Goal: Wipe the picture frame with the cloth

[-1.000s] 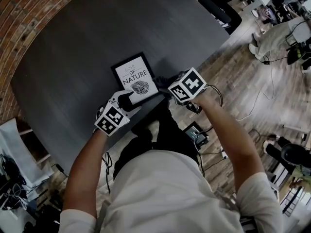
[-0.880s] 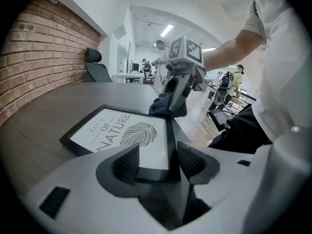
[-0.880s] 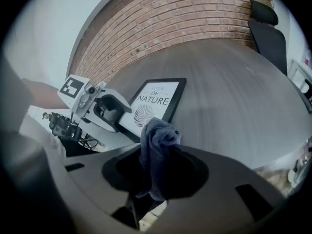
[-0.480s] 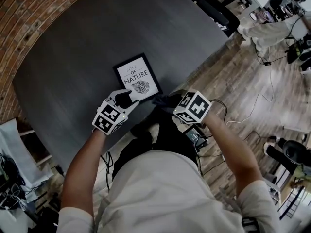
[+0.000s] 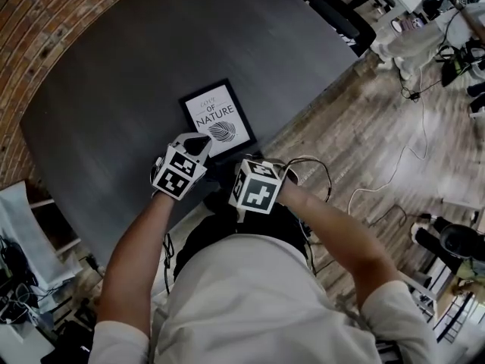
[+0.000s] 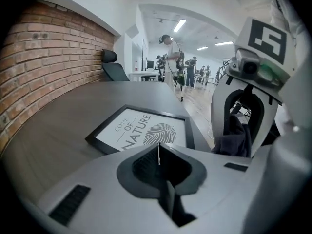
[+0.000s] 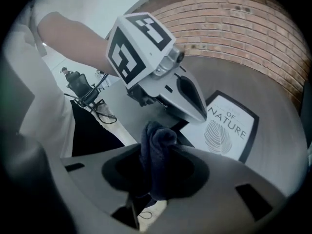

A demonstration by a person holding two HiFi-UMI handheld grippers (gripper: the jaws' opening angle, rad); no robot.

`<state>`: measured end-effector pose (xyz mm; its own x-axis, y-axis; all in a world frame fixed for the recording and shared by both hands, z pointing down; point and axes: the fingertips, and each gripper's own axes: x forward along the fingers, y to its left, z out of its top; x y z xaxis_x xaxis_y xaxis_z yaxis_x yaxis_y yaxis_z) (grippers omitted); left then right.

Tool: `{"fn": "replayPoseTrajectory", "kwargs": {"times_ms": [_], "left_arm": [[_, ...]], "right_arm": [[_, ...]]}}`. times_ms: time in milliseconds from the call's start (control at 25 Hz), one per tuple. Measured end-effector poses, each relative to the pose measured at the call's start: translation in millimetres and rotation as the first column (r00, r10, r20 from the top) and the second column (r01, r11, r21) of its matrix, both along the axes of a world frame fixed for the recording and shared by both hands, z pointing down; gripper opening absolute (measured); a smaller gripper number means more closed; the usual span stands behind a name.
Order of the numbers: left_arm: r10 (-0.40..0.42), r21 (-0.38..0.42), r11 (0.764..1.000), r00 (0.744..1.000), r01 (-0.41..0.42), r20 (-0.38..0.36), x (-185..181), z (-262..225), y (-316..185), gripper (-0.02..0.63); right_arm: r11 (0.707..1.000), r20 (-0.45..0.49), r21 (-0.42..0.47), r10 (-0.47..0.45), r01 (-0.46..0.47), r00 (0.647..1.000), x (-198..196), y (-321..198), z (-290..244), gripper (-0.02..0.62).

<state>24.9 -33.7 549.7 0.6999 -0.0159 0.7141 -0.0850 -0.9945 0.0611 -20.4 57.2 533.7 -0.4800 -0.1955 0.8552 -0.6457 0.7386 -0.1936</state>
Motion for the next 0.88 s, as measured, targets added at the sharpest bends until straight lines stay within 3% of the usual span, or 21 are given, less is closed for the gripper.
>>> {"fn": "replayPoseTrajectory", "kwargs": {"times_ms": [200,560,880], "left_arm": [[0.013,-0.003,1.000,1.000,-0.013,0.016,-3,8,1,0.009],[0.091,-0.005,0.996,0.996,-0.091,-0.014,4,12,12,0.008],[0.118,-0.047,0.992,0.992,-0.119,-0.033,6,10,14,0.008]], "right_arm": [[0.999,-0.042,-0.015,-0.039,0.039,0.998,-10,-7,12,0.130],[0.995,-0.049,-0.038,0.095,-0.097,0.994,21,-19,15,0.130],[0.988,-0.073,-0.035,0.148,-0.150,0.986,48,-18,17,0.130]]}}
